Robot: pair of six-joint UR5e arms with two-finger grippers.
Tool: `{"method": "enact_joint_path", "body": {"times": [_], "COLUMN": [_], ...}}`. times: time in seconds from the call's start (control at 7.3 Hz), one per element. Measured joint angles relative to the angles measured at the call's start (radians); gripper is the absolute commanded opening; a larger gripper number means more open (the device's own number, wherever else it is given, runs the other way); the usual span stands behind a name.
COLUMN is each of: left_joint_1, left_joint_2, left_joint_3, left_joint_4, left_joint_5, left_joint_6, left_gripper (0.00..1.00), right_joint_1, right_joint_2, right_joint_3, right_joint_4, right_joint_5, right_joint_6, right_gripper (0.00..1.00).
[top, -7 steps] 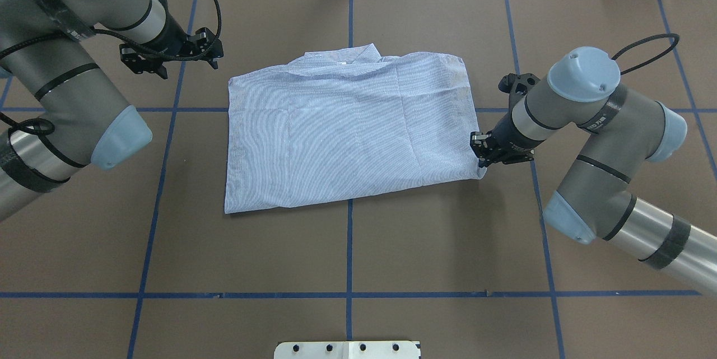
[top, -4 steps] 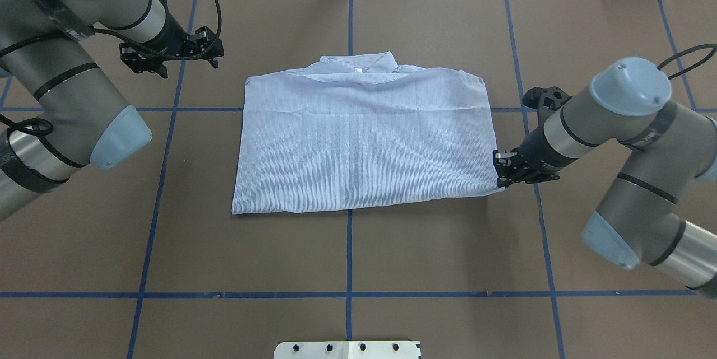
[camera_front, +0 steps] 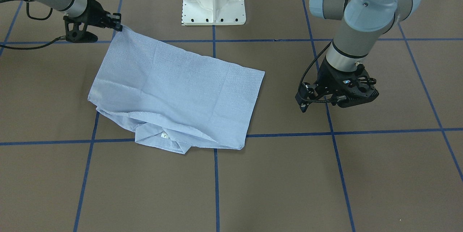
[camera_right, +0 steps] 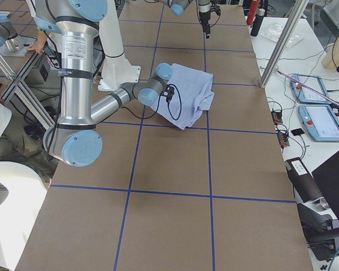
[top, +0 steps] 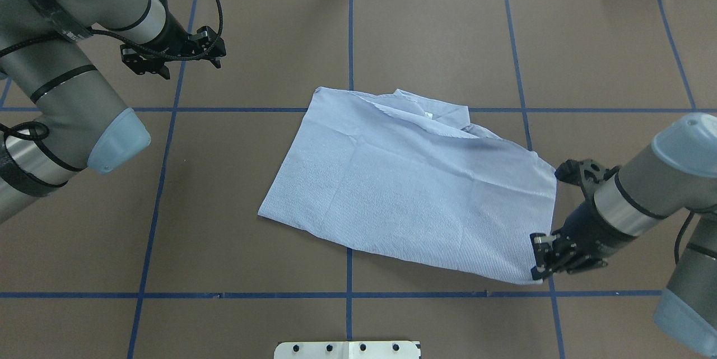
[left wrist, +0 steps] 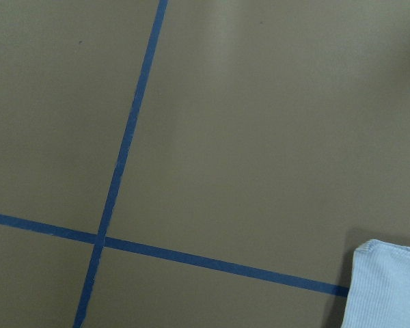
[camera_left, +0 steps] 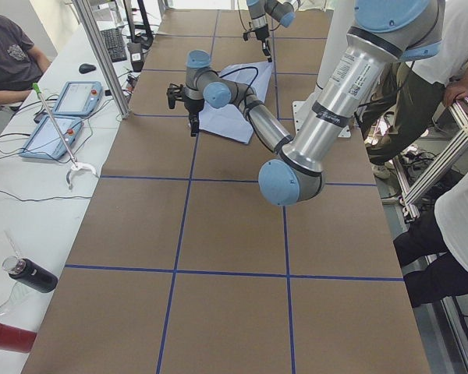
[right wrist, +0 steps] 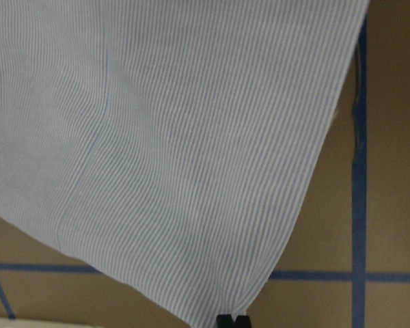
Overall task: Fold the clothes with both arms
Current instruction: 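Drag the grasped edge toward the robot with the right gripper, rotating the shirt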
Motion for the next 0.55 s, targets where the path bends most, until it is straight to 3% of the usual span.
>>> {"method": "enact_joint_path", "body": {"times": [0.14, 0.27, 0.55], "left_joint_1": [0.012, 0.025, 0.052], "left_joint_2": [0.001, 0.002, 0.025], "left_joint_3": [-0.004, -0.011, -0.05], "left_joint_4": [0.0, 0.0, -0.001], "left_joint_5": [0.001, 0.002, 0.002], "left_joint_6": [-0.014, -0.027, -0.037], "left_gripper": [1.0, 1.0, 1.0], "right_joint_1": [-0.074, -0.134, -0.156], "right_joint_2": [-0.007, -0.01, -0.006], "right_joint_3": [0.031, 0.049, 0.055], "right_joint_4": [-0.001, -0.001, -0.001], "right_joint_5": [0.028, 0.04, 0.046], "right_joint_6": [0.078, 0.126, 0.172], "right_gripper": [0.0, 0.99, 1.0]}}
